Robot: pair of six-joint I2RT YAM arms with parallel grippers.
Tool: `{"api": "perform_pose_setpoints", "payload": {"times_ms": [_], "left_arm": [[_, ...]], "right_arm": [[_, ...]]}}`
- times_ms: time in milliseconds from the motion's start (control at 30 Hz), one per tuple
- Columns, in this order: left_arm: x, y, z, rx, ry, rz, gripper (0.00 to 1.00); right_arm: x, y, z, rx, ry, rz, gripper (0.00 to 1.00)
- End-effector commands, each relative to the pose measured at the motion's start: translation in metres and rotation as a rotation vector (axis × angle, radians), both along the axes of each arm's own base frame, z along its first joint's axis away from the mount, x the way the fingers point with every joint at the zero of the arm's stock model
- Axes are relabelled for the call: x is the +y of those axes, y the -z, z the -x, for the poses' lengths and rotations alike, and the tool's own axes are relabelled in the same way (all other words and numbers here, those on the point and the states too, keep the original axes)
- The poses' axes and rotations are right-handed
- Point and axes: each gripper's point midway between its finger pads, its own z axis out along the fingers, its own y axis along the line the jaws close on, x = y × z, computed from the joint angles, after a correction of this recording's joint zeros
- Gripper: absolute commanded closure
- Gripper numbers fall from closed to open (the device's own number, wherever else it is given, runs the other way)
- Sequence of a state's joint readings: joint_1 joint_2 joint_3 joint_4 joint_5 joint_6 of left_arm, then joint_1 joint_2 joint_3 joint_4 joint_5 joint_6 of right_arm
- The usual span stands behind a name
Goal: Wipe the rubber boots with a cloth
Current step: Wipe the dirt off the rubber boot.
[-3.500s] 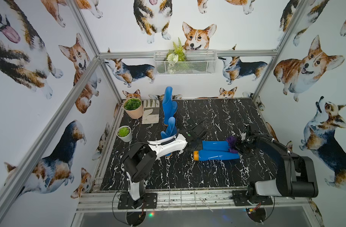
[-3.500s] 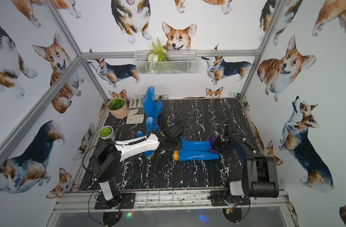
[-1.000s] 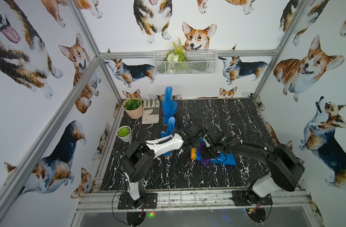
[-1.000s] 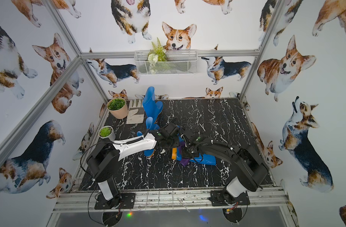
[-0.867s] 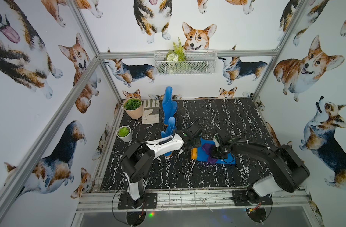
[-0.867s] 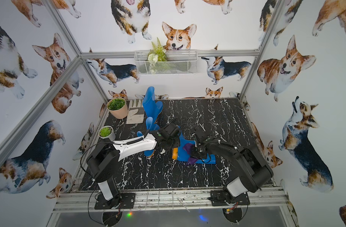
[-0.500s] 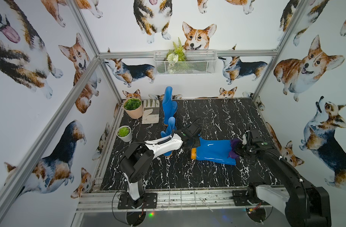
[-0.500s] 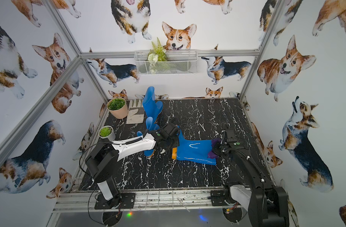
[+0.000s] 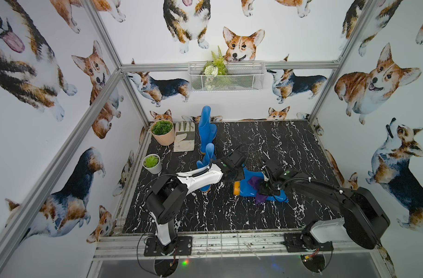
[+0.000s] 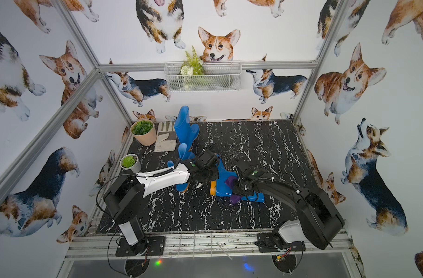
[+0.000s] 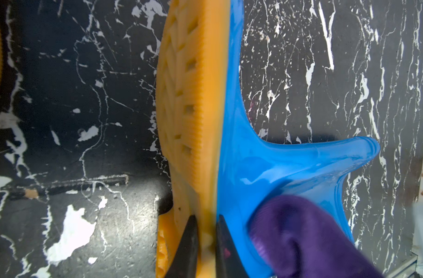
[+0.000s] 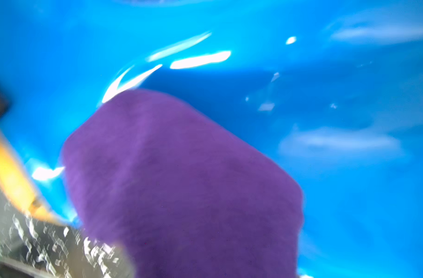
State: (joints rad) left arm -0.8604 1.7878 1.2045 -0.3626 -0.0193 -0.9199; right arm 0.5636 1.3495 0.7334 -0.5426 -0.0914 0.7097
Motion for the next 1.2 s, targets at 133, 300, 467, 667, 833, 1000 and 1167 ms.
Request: {"api": "perform_pose_setpoints", "payload": {"times_ms": [133,300,467,667,833,1000,1167], "left_arm": [[0.002,0.004,0.006,0.046,0.013,-0.018,0.66],[0.006,0.003,0.009,0.051,0.025,-0.039,0.45],[0.003,0.013,0.018,0.096,0.028,-0.024,0.51],[0.001,0.013,0.02,0.13,0.021,-0.028,0.69],[0.0,-0.015,0.018,0.137,0.053,-0.053,1.0],[0.004,-0.04,0.022,0.159,0.084,-0.06,1.0],[0.005,-0.057,0.026,0.192,0.126,-0.034,1.0]], "right_arm": [[-0.1,-0.011,0.004,0.041,0.352,-0.15,1.0],[-0.09,-0.06,-0.004,-0.089,0.309,-0.19,1.0],[-0.048,-0.077,0.009,-0.142,0.111,-0.075,1.0],[0.017,-0.068,0.028,-0.233,-0.15,0.001,1.0],[0.045,-0.066,0.035,-0.372,-0.261,0.064,1.0],[0.063,-0.074,0.033,-0.509,-0.297,-0.018,1.0],[0.075,-0.082,0.034,-0.613,-0.424,0.012,1.0]]}}
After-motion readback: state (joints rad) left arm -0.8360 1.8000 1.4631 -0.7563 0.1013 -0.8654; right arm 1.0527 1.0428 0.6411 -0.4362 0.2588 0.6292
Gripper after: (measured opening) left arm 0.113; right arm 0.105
